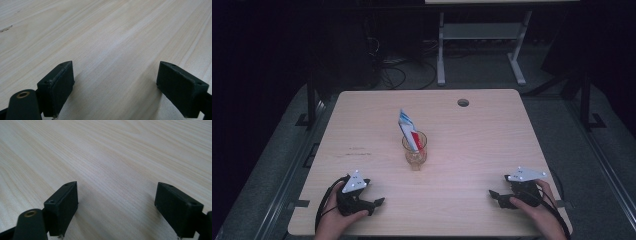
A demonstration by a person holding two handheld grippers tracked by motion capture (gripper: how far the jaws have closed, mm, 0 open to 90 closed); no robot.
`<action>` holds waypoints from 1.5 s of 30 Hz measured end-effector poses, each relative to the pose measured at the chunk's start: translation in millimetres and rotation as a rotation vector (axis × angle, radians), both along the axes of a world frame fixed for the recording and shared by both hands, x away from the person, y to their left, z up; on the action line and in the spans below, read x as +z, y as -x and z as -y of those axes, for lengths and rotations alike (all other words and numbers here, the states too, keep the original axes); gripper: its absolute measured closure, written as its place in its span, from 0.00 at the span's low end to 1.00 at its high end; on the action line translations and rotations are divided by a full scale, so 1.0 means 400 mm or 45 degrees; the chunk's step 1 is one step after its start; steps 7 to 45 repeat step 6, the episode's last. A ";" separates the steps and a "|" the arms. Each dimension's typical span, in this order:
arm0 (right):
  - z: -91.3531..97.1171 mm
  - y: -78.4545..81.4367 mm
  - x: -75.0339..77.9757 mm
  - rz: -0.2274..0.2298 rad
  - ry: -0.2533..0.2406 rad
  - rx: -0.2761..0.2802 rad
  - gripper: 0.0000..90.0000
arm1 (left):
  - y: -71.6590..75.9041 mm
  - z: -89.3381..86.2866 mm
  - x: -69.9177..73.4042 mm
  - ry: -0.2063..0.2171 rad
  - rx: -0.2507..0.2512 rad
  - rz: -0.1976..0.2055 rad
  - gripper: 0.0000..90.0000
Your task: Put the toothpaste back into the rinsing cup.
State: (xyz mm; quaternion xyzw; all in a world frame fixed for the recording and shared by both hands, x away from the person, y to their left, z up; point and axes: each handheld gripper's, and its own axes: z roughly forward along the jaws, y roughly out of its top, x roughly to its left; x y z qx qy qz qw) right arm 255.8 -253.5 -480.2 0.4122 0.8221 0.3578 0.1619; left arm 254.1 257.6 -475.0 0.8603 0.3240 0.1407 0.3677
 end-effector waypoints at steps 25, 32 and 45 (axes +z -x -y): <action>0.000 0.002 -0.003 0.007 -0.007 -0.002 0.18 | 0.000 -0.001 0.000 -0.002 0.025 0.001 0.15; 0.000 0.002 -0.003 0.007 -0.007 -0.002 0.18 | 0.000 -0.001 0.000 -0.002 0.025 0.001 0.15; 0.000 0.002 -0.003 0.007 -0.007 -0.002 0.18 | 0.000 -0.001 0.000 -0.002 0.025 0.001 0.15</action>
